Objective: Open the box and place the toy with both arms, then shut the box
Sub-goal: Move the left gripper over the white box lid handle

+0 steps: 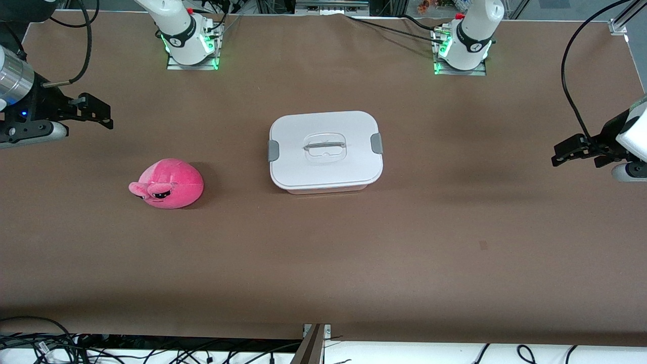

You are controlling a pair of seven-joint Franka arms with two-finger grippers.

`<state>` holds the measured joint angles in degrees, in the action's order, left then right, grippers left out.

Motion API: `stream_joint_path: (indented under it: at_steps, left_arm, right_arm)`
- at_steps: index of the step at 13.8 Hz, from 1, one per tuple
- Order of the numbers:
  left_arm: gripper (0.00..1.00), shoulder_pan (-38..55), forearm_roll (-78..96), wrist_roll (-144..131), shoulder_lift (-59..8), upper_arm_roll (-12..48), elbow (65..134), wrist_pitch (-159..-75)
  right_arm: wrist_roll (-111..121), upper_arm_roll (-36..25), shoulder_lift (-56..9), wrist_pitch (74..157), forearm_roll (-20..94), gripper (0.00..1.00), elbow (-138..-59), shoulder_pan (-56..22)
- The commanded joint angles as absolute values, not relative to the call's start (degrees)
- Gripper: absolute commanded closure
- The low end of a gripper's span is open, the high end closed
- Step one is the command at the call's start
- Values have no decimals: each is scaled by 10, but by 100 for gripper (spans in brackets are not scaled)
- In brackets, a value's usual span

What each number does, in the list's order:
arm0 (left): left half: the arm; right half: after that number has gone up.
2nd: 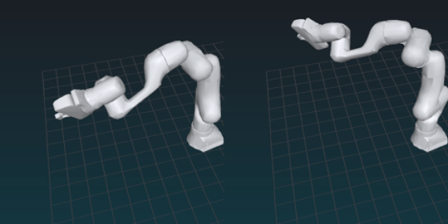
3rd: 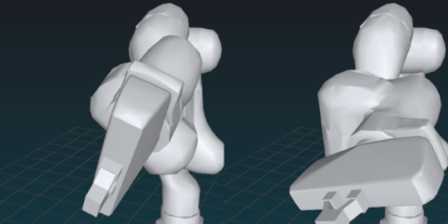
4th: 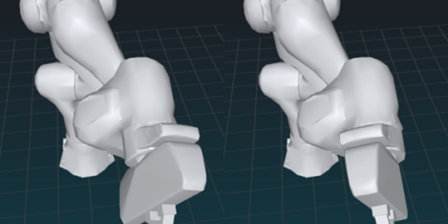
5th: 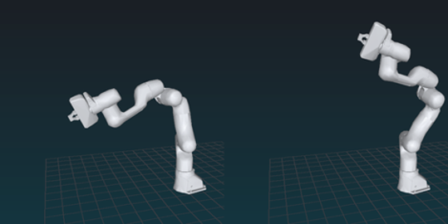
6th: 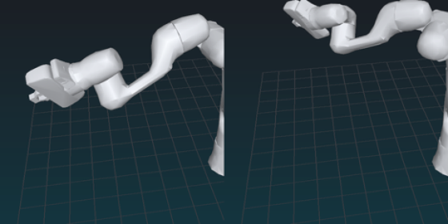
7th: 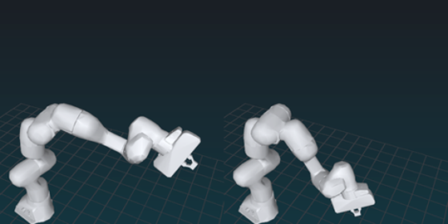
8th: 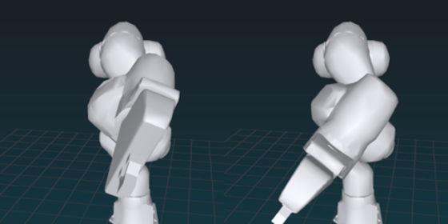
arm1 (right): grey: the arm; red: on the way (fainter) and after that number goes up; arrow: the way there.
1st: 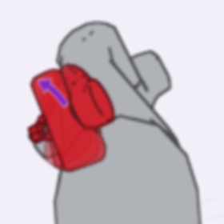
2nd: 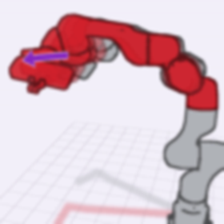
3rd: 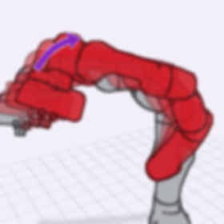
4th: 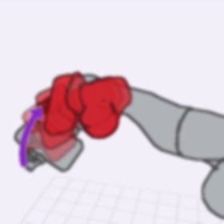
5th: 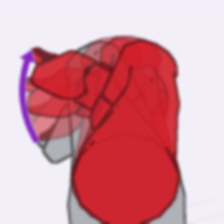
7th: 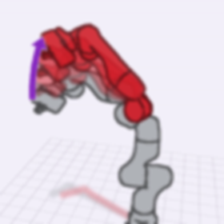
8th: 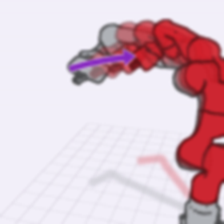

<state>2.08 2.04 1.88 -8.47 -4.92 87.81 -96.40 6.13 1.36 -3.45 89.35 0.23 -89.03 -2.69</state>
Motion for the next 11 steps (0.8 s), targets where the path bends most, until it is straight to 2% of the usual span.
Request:
stream_joint_path:
  at_steps: [1,8,11]
  left_arm:
    - [0,19,18,30,-90,-49,860,-949]
    - [0,28,30,34,-106,-40,860,-919]
    - [0,49,32,29,-114,15,860,-916]
  right_arm:
    - [53,15,-37,884,4,0,-878,-25]
    - [53,15,-37,884,4,0,-878,-25]
    - [53,15,-37,884,4,0,-878,-25]
